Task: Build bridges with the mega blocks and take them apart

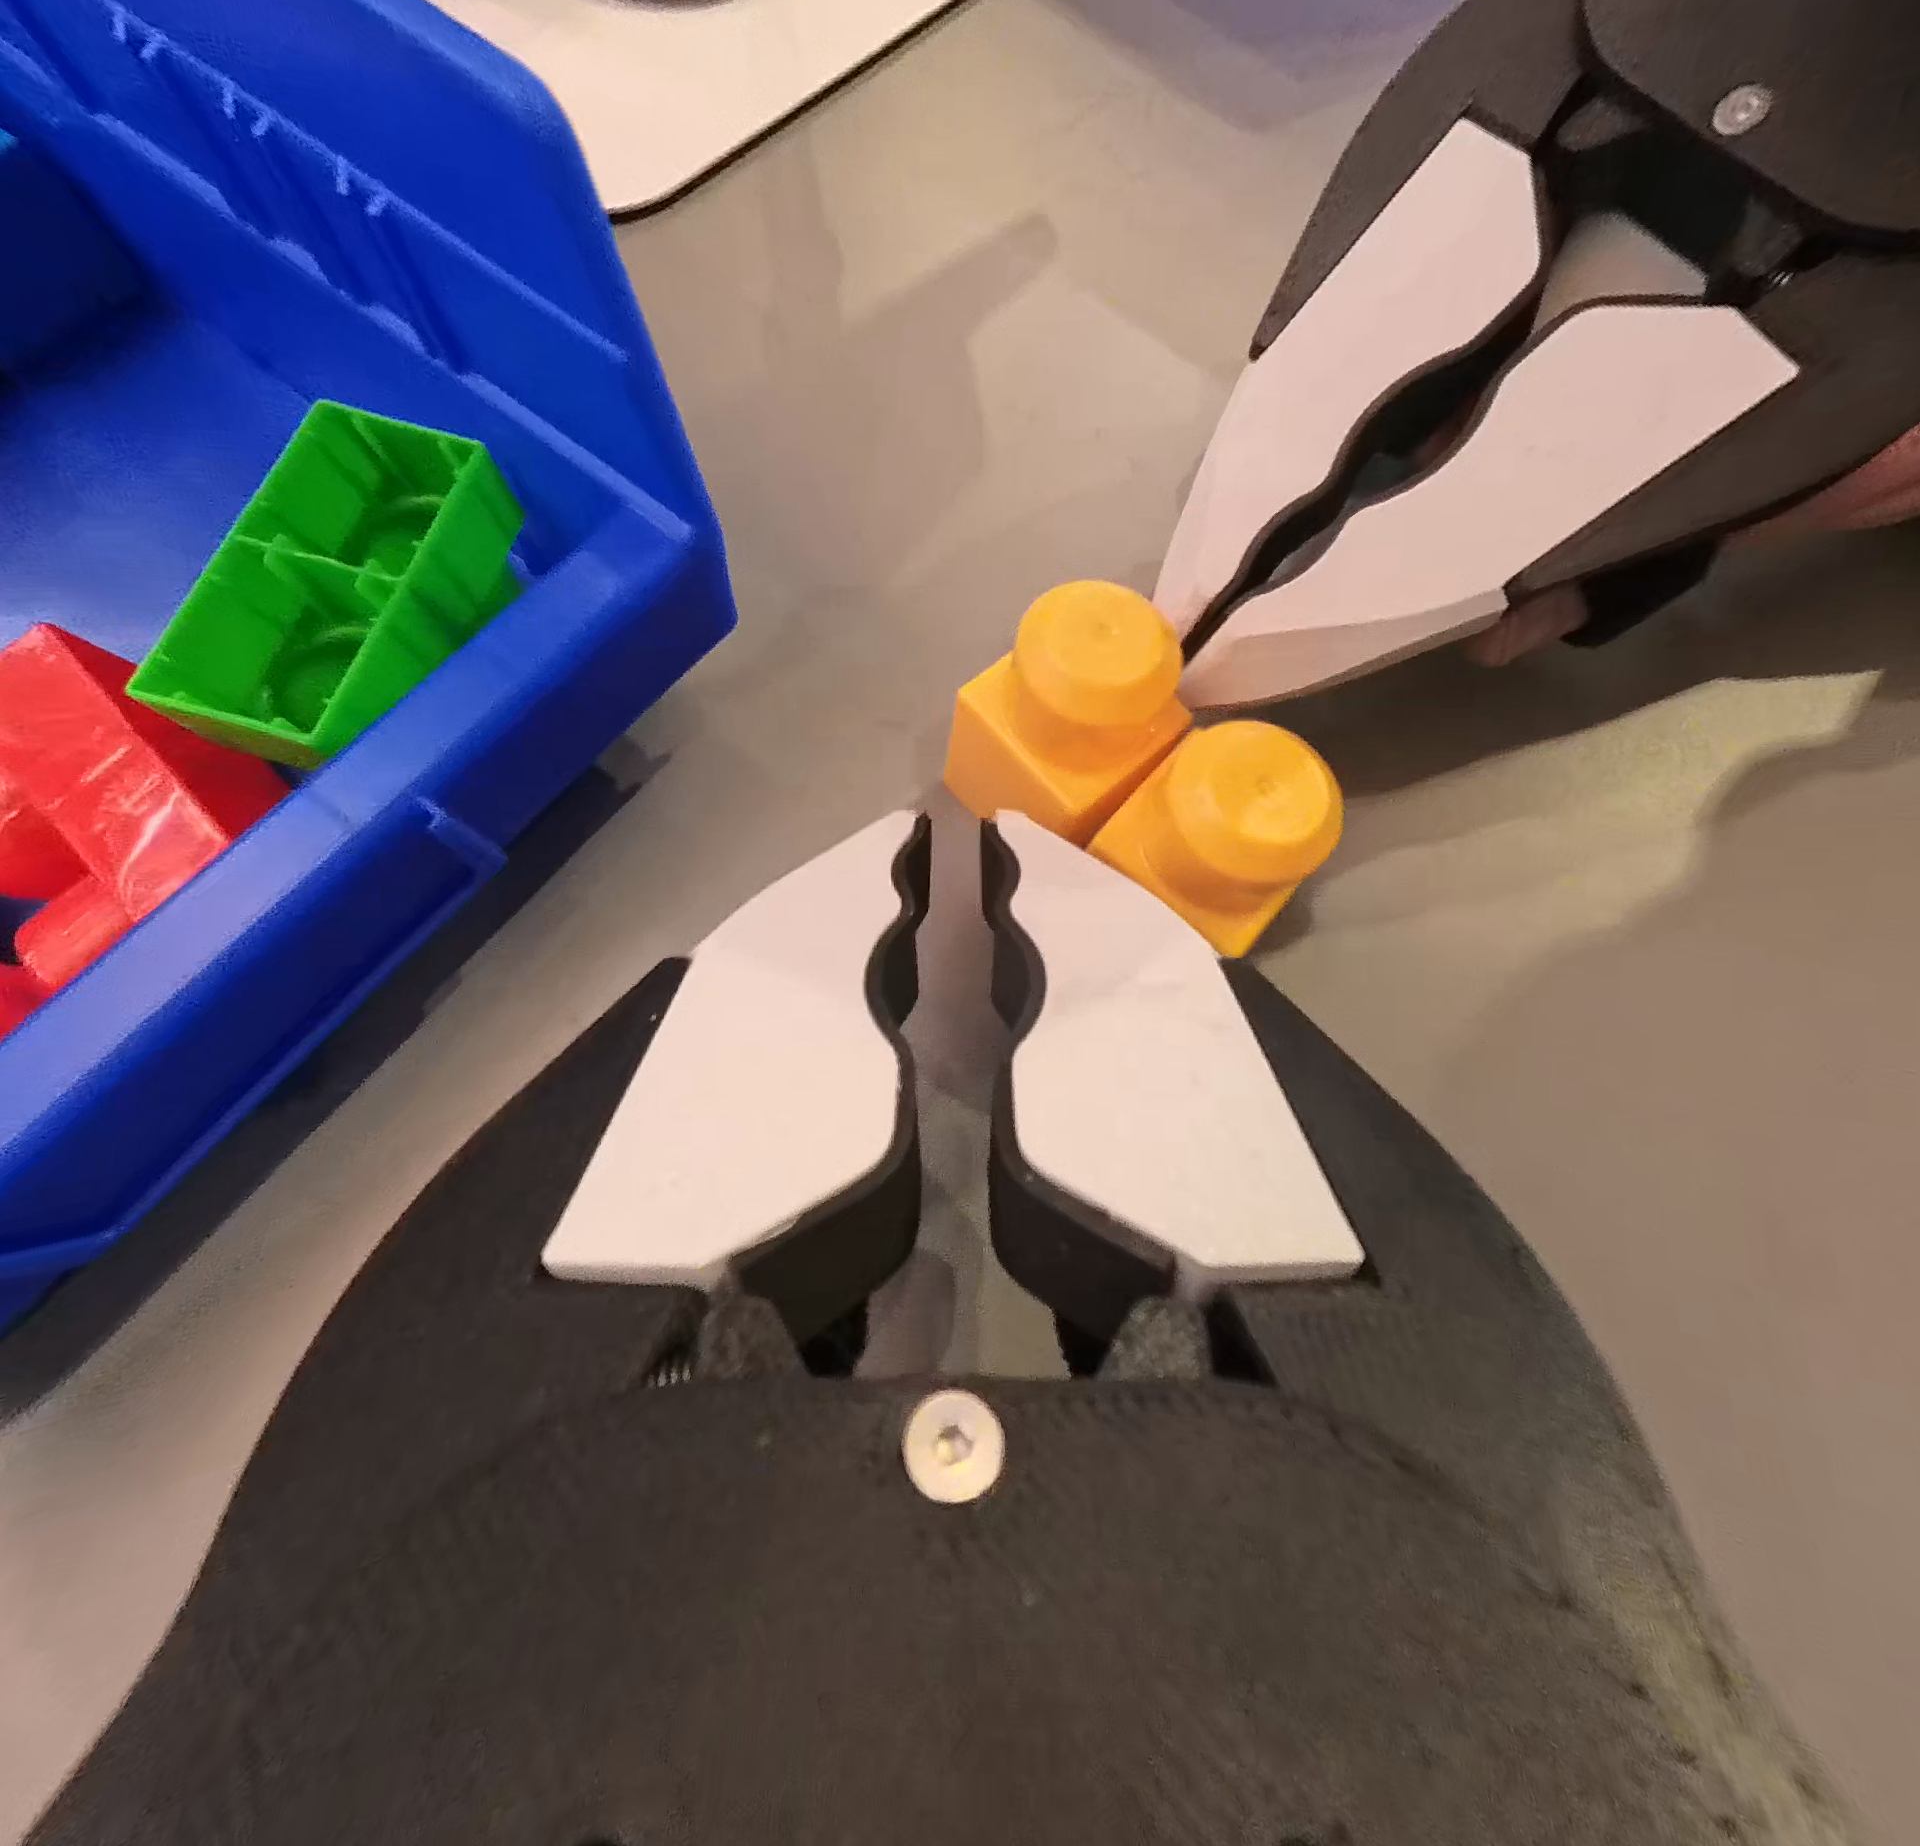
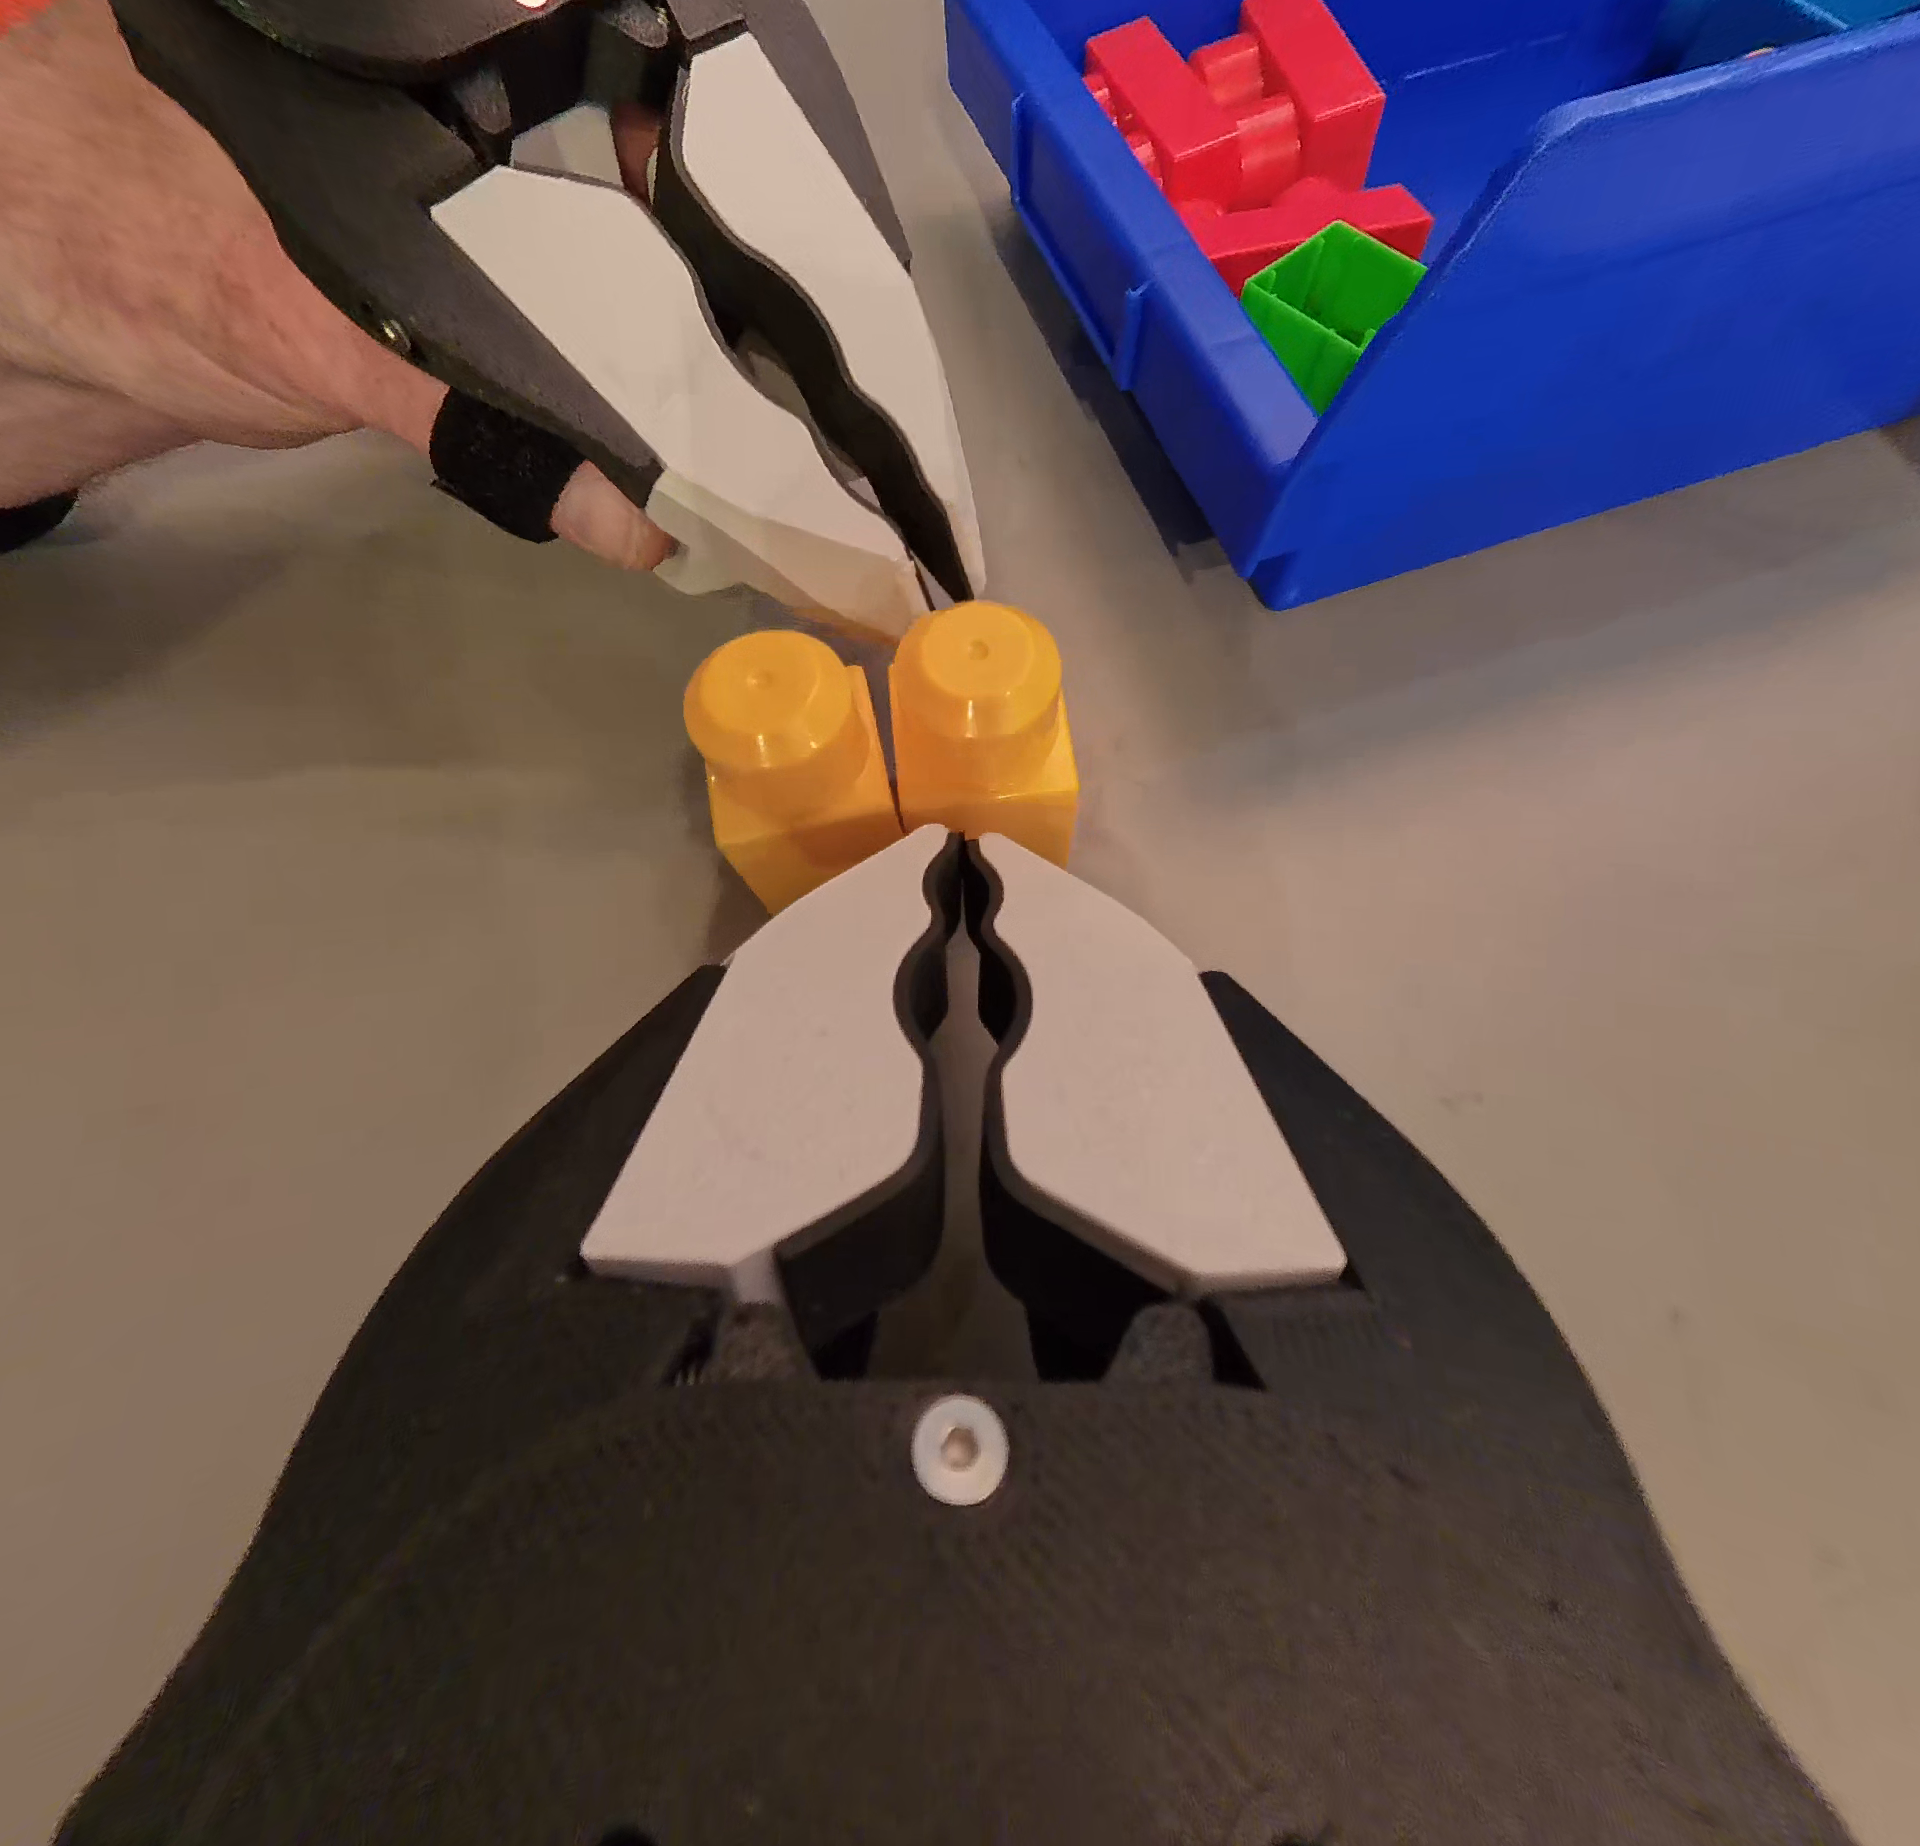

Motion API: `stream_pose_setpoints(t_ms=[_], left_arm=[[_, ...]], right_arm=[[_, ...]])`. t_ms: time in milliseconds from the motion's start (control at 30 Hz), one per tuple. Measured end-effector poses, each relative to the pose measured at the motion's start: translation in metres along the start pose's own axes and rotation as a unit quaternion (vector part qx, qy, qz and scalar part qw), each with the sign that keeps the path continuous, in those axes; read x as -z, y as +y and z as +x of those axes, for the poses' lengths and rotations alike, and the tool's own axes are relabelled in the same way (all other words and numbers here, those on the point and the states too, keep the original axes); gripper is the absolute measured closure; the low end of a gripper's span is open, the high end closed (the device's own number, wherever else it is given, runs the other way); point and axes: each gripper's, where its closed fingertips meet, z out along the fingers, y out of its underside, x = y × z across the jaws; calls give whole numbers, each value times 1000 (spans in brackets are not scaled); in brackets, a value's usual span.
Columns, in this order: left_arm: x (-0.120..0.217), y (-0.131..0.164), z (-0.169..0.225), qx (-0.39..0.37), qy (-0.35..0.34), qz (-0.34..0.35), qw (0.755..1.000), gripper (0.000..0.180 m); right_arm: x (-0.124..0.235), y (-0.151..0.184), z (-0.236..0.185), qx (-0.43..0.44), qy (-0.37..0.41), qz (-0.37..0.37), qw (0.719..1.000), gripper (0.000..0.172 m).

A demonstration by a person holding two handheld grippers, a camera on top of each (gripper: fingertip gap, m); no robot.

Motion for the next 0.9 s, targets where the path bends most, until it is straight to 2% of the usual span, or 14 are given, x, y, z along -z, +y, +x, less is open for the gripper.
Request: stream_pose_setpoints(t_ms=[200, 467, 567, 633, 733, 800, 900], left_arm=[[-11, 7, 4, -21, 1, -27, 999, 174], [-6, 8, 7, -14, 8, -21, 1000, 171], [-1, 7, 3, -19, 9, -15, 1000, 158], [5, 4, 1, -29, 25, 2, 999, 139], [16, 4, 15, -87, 99, 24, 991, 126], [12, 9, 19, -102, 124, 9, 987, 95], [0, 15, 25, -131, 145, -19, 981, 68]], right_arm=[[-3, 1, 0, 12, 5, -8, 1000, 172], [-3, 2, -3, 15, -5, -9, 1000, 172], [-1, 1, -2, 9, -6, -4, 1000, 172], [2, 1, -1, 4, -7, 0, 1000, 172], [7, 3, -1, -4, -14, 6, 1000, 172], [9, 3, -1, -9, -21, 9, 1000, 172], [8, 3, -2, -10, -25, 8, 1000, 172]])
